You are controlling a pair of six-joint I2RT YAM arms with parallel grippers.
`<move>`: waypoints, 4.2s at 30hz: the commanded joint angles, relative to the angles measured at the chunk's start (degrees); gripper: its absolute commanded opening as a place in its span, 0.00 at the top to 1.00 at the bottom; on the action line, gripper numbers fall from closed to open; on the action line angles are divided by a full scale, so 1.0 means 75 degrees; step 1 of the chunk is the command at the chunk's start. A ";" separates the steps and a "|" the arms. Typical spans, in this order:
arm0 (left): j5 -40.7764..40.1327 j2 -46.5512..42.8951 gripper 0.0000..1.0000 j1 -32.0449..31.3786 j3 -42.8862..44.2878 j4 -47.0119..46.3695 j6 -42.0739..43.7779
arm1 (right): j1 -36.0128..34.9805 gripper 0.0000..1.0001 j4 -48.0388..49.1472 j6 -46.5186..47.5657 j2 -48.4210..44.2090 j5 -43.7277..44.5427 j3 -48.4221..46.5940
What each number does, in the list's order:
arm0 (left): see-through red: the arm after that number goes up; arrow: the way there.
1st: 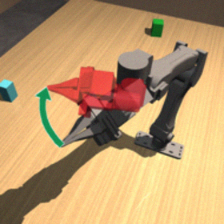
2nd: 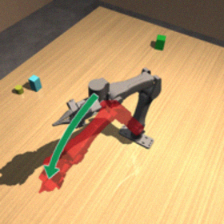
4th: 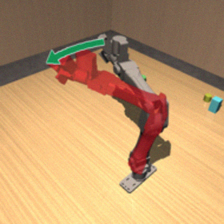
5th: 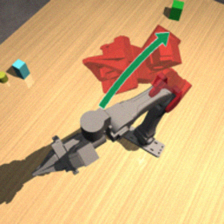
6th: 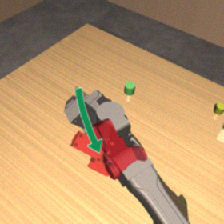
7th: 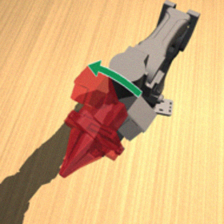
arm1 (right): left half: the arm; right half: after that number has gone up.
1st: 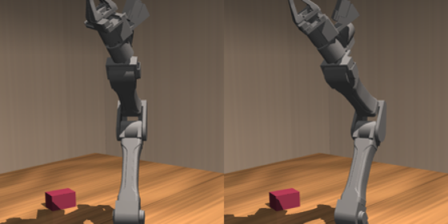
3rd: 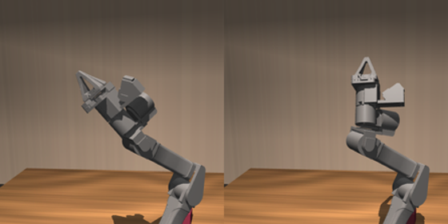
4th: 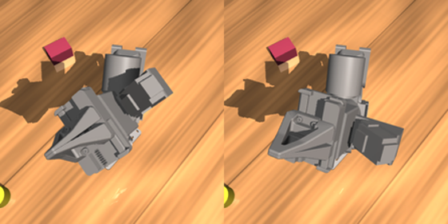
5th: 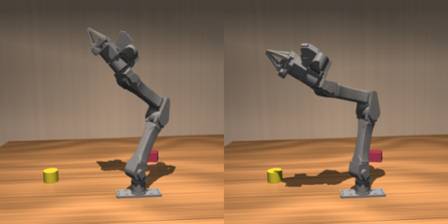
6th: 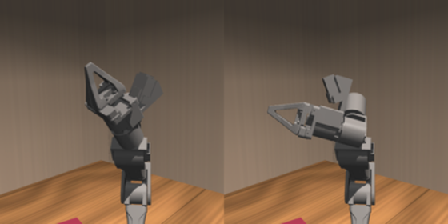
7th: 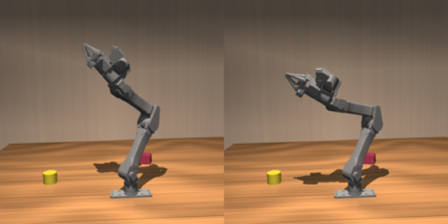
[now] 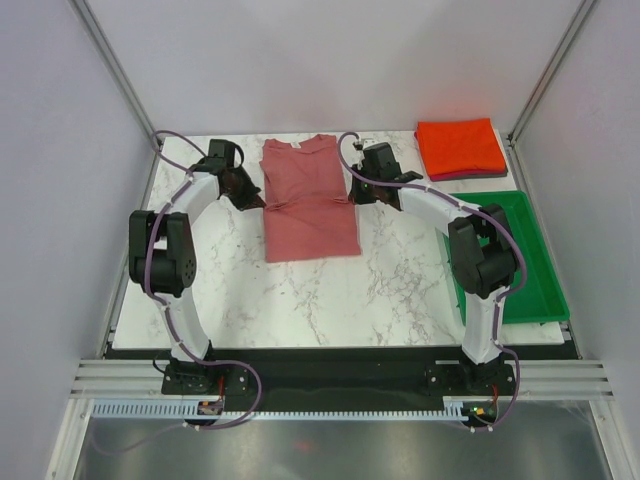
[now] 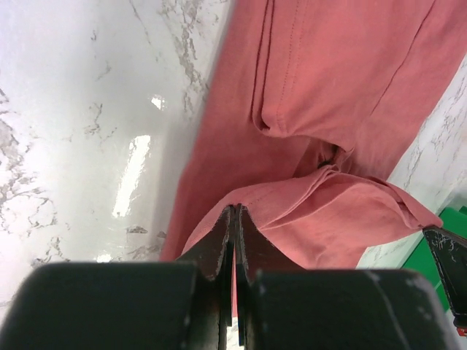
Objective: Fold and stack the t-shirts
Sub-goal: Fold the tshirt
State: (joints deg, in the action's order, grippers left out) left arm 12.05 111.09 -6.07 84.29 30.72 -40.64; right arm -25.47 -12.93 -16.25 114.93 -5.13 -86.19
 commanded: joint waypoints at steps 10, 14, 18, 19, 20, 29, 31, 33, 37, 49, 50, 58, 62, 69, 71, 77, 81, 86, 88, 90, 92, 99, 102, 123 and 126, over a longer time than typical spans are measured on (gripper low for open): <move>0.0688 0.0936 0.98 0.0234 0.0900 -0.0404 -0.0171 | 0.0104 1.00 0.0364 0.0233 0.0459 0.0098 -0.0742; 0.0760 0.1277 0.98 0.0363 0.1065 -0.0393 -0.0194 | 0.0174 1.00 0.0411 0.0350 0.0800 -0.0043 -0.1022; 0.0819 0.1547 0.98 0.0469 0.1276 -0.0404 -0.0183 | 0.0244 1.00 0.0400 0.0514 0.1151 -0.0347 -0.1455; 0.0853 0.1594 0.98 0.0504 0.1335 -0.0405 -0.0171 | 0.0244 1.00 0.0411 0.0538 0.1222 -0.0359 -0.1492; 0.0912 0.1595 0.96 0.0516 0.1405 -0.0393 -0.0171 | 0.0244 1.00 0.0400 0.0573 0.1269 -0.0360 -0.1538; 0.0853 0.0517 0.57 0.0563 0.1021 -0.0405 0.0695 | 0.0455 0.66 -0.0279 0.0327 0.1047 -0.0770 -0.2090; 0.0970 0.0341 0.58 0.0470 0.0856 -0.0463 0.0801 | 0.0455 0.67 -0.0327 0.0269 0.0907 -0.0875 -0.1938; 0.1029 0.0247 0.61 0.0364 0.0610 -0.0533 0.0931 | 0.0455 0.69 -0.0350 0.0245 0.0882 -0.1039 -0.1786; 0.1252 0.0352 0.73 0.0176 0.0375 -0.0639 0.0989 | 0.0443 0.75 -0.0432 0.0186 0.1046 -0.1285 -0.1680; 0.1347 0.1441 0.79 0.0035 0.0842 -0.0639 0.0896 | 0.0455 0.76 -0.0561 0.0327 0.1738 -0.1309 -0.2113; 0.1195 0.1535 0.79 0.0035 0.1122 -0.0627 0.0907 | 0.0455 0.76 -0.0573 0.0327 0.1773 -0.1297 -0.2159; 0.0959 0.2543 0.78 0.0363 0.2941 -0.0627 0.0837 | 0.0443 0.76 -0.0620 0.0374 0.1633 -0.1075 -0.2125; 0.1322 0.2544 0.75 0.0399 0.3224 -0.0627 0.0860 | 0.0455 0.73 -0.0678 0.0374 0.1434 -0.1121 -0.1845; 0.0843 0.0578 0.66 0.0410 0.1046 -0.0616 0.1247 | 0.0455 0.59 -0.0971 0.0525 0.0229 -0.1367 -0.0639; 0.0690 -0.0138 0.61 0.0410 0.0237 -0.0627 0.1247 | 0.0455 0.55 -0.0972 0.0596 -0.0112 -0.1449 -0.0206; 0.1135 -0.0971 0.57 0.0364 -0.1440 -0.0651 0.1165 | 0.0455 0.45 -0.0960 0.0690 -0.0383 -0.2126 0.0604; 0.1123 -0.1101 0.52 0.0235 -0.2121 -0.0873 0.1177 | 0.0455 0.43 -0.0785 0.0702 -0.0547 -0.2644 0.1050; 0.1147 -0.0902 0.50 0.0071 -0.2368 -0.0979 0.1188 | 0.0467 0.43 -0.0585 0.0691 -0.0618 -0.2867 0.1472; 0.1147 -0.0773 0.50 -0.0070 -0.2414 -0.1002 0.1247 | 0.0455 0.44 -0.0457 0.0667 -0.0583 -0.2961 0.1554; 0.1251 -0.0598 0.51 -0.0175 -0.2426 -0.1002 0.1306 | 0.0467 0.45 -0.0409 0.0690 -0.0547 -0.2926 0.1695; 0.1334 -0.0550 0.61 -0.0211 -0.2473 -0.0991 0.1329 | 0.0467 0.45 -0.0281 0.0690 -0.0582 -0.2903 0.1905; 0.0947 -0.1112 0.98 -0.0211 -0.3187 -0.0990 0.1282 | 0.0455 0.81 -0.0093 0.0491 -0.0957 -0.2879 0.2410; 0.0971 -0.1498 0.98 -0.0316 -0.3526 -0.0990 0.1224 | 0.0467 1.00 -0.0069 0.0363 -0.1378 -0.2727 0.2889; 0.1371 -0.3891 0.53 -0.0586 -0.4878 -0.0639 0.1409 | -0.0025 0.62 -0.0151 -0.0775 -0.4274 -0.1285 0.5669; 0.1369 -0.3341 0.52 -0.0329 -0.4118 -0.0616 0.1563 | 0.0127 0.57 -0.0128 -0.0424 -0.4006 -0.1332 0.5002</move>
State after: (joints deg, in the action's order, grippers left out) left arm 22.63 83.40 -10.33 46.78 26.63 -32.25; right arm -25.45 -15.09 -21.52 84.31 -16.43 -42.68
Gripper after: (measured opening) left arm 0.477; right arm 0.417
